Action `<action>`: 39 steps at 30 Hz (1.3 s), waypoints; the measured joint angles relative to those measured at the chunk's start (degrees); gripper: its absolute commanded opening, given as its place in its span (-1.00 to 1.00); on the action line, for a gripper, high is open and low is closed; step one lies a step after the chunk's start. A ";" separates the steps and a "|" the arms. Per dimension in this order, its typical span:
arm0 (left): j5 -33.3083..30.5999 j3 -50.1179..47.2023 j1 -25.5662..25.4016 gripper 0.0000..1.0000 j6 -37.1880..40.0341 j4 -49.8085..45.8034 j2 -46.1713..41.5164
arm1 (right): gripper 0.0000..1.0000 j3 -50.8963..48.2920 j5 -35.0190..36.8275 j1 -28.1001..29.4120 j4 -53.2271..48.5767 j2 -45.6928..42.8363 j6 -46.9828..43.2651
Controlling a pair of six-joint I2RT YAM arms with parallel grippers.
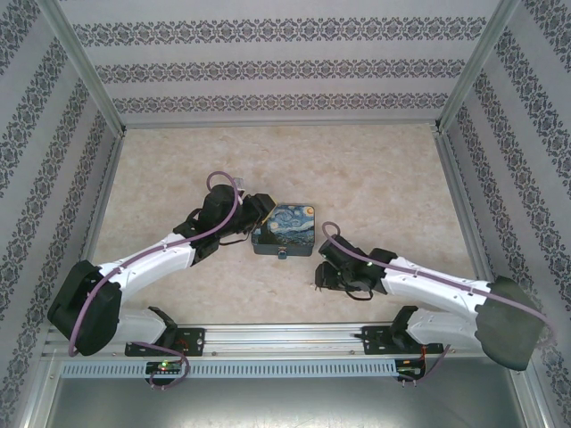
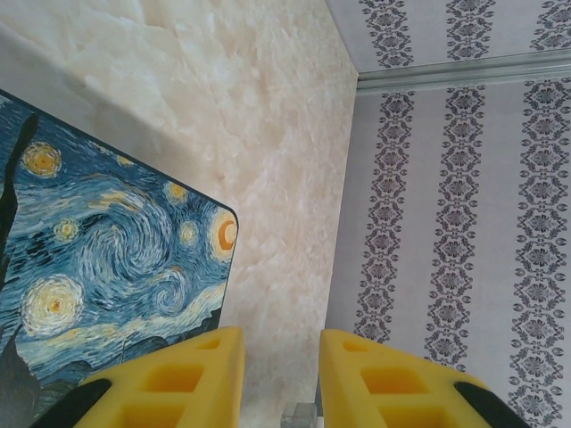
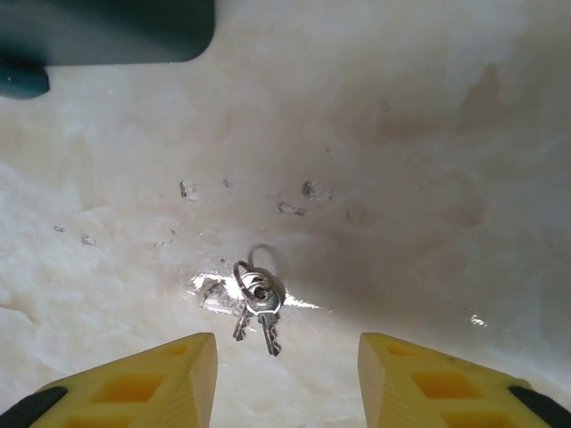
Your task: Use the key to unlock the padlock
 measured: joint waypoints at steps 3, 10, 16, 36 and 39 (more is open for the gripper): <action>0.00 -0.31 0.00 -0.43 0.00 0.02 -0.13 | -0.16 1.49 0.57 0.98 -0.39 1.95 -0.61; 0.00 -0.70 0.00 -0.43 0.00 -0.11 -0.31 | -0.17 3.63 0.76 3.06 -0.96 5.64 -2.29; 0.00 -0.70 0.00 -0.43 0.00 -0.11 -0.39 | -0.05 5.73 1.66 5.49 -3.82 7.76 -3.58; 0.00 -0.70 0.35 -0.42 0.00 -0.11 -0.39 | -0.03 11.76 5.03 7.39 -9.79 19.45 -9.44; 0.00 -0.70 0.39 -0.42 -0.02 -0.11 -0.39 | -0.05 12.57 5.09 7.39 -9.77 21.53 -10.34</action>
